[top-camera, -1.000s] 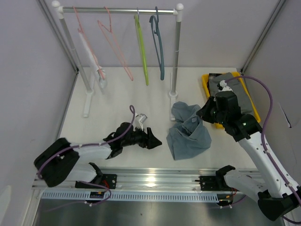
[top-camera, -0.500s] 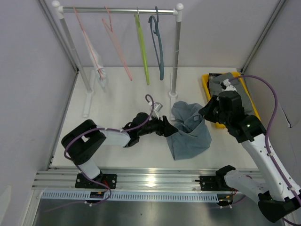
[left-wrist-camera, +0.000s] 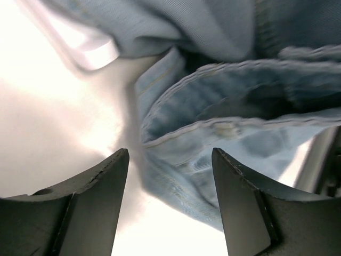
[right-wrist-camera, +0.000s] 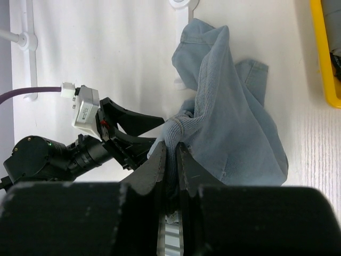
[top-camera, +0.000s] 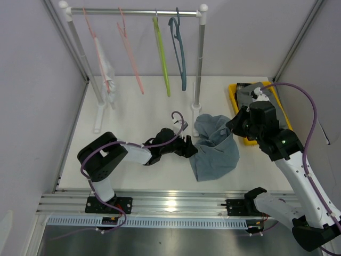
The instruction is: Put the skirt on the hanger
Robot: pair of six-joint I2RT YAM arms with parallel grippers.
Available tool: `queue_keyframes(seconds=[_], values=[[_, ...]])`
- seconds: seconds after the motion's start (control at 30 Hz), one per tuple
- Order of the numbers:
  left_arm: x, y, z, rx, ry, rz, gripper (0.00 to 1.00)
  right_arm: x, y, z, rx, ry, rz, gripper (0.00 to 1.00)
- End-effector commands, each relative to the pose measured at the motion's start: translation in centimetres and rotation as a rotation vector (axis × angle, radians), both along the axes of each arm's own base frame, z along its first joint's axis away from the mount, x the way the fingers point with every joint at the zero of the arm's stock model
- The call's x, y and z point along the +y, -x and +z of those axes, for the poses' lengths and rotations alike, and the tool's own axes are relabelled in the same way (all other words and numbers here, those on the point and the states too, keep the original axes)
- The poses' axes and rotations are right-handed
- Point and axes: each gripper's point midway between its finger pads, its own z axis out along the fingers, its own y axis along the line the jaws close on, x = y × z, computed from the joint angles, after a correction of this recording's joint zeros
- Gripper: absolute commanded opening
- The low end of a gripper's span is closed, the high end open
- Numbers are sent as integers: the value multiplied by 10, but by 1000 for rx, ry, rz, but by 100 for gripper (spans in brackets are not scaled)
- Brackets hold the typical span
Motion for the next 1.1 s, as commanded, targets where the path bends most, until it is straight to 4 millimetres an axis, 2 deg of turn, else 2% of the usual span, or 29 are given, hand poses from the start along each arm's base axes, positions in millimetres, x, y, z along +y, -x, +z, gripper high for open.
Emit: queue_keyframes(seconds=[0.0,0.07,0.1,0.2,0.37,0.57,0.67,0.77,0.8,0.87,0.9,0.97,1.0,1.03,1.07], values=[[2,-13,15,-107,-39,4,70,-1,-5,28,-80,-20,2,0],[1,-17,14,-137,-69,-9,70,-2,-5,28,-79,-23,1,0],[1,-17,6,-134,-92,-24,69,-2,-6,29,-81,-27,-1,0],[-6,-16,10,-173,-89,-85,68,-2,-6,30,-80,-27,3,0],[-24,-18,26,-176,-5,-161,67,-2,-6,27,-68,-27,7,0],[-30,-20,14,-146,-24,-185,63,-5,-6,31,-76,-29,0,0],[-30,-17,20,-144,-6,-198,56,-6,-6,32,-78,-27,-1,0],[-27,-11,24,-140,0,-212,41,-7,-6,34,-81,-28,-6,0],[-27,-10,26,-138,1,-213,28,-8,-7,35,-87,-30,-9,0],[-21,-9,26,-125,-18,-194,15,-9,-7,38,-91,-31,-13,0],[-19,-9,39,-138,-9,-183,4,-10,-8,39,-94,-32,-18,0],[-9,-4,42,-123,-26,-165,0,-12,-9,41,-101,-31,-28,0],[-7,-2,62,-145,2,-158,0,-13,-10,40,-100,-30,-31,0],[-4,1,69,-149,9,-154,0,-13,-11,42,-108,-33,-31,0],[3,6,68,-133,-6,-146,0,-13,-12,42,-110,-33,-32,0]])
